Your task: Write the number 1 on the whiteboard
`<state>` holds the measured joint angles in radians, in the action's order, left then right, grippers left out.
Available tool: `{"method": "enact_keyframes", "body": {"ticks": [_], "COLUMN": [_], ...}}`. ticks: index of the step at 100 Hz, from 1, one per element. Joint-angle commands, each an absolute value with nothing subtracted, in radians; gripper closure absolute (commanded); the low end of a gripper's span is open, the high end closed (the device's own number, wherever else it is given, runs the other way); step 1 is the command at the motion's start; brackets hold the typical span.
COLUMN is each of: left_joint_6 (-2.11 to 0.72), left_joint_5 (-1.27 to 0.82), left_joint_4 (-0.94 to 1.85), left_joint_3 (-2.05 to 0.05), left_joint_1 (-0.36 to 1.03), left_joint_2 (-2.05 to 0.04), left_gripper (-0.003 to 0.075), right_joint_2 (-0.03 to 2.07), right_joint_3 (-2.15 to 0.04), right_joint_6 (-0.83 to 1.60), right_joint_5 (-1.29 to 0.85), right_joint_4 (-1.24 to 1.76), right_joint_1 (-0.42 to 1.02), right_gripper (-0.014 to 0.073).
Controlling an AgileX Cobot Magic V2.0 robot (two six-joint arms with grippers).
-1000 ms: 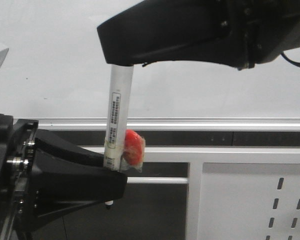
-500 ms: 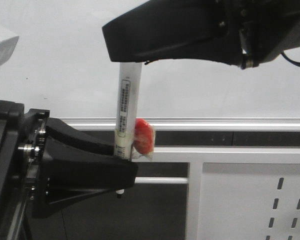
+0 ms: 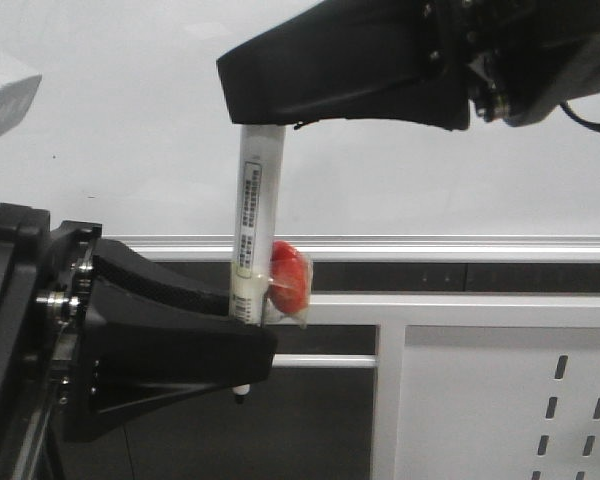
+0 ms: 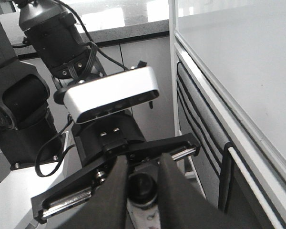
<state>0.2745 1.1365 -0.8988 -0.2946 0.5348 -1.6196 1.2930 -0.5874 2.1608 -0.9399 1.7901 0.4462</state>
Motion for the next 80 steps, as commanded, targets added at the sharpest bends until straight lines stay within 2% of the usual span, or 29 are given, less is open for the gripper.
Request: {"method": "enact_keyframes", "body": {"ticks": [1,15,22,29,41,48,80], "left_joint_6": [0.275,0.264,0.256,0.256,0.256,0.256,0.256], "left_joint_5": [1.361,1.361,1.361,1.361,1.361,1.361,1.361], "left_joint_4": [-0.866,-0.856,-0.86,-0.86,-0.837,-0.811,-0.812], "left_joint_3": [-0.312,-0.312,-0.312,-0.312,-0.312,-0.312,-0.274], "left_joint_1": [0.542,0.542,0.542,0.542,0.542,0.542,0.542], "left_joint_2": [-1.597,-1.597,-1.597,-1.597,-1.597,-1.597,-1.595], "left_gripper": [0.0738,0.0728,0.0673,0.0565,0.0314,0.0232,0.0228], "right_joint_2": [1.275,1.275,1.275,1.275,1.275,1.275,1.275], "right_joint_3": [-0.611,-0.611,-0.611,-0.611,-0.611,-0.611,-0.611], "right_joint_6": [2.157,2.157,2.157,2.157,2.157,2.157,2.157], "right_joint_5": [-0.995,-0.993,-0.993,-0.993,-0.993,-0.991,-0.899], "right_joint_4": [1.862,1.862,1.862,1.862,1.862,1.862,1.862], "right_joint_1": [0.451,0.451,0.451,0.451,0.451,0.451,0.451], "right_gripper": [0.0669,0.0669,0.0669,0.0669,0.0669,0.0669,0.0669]}}
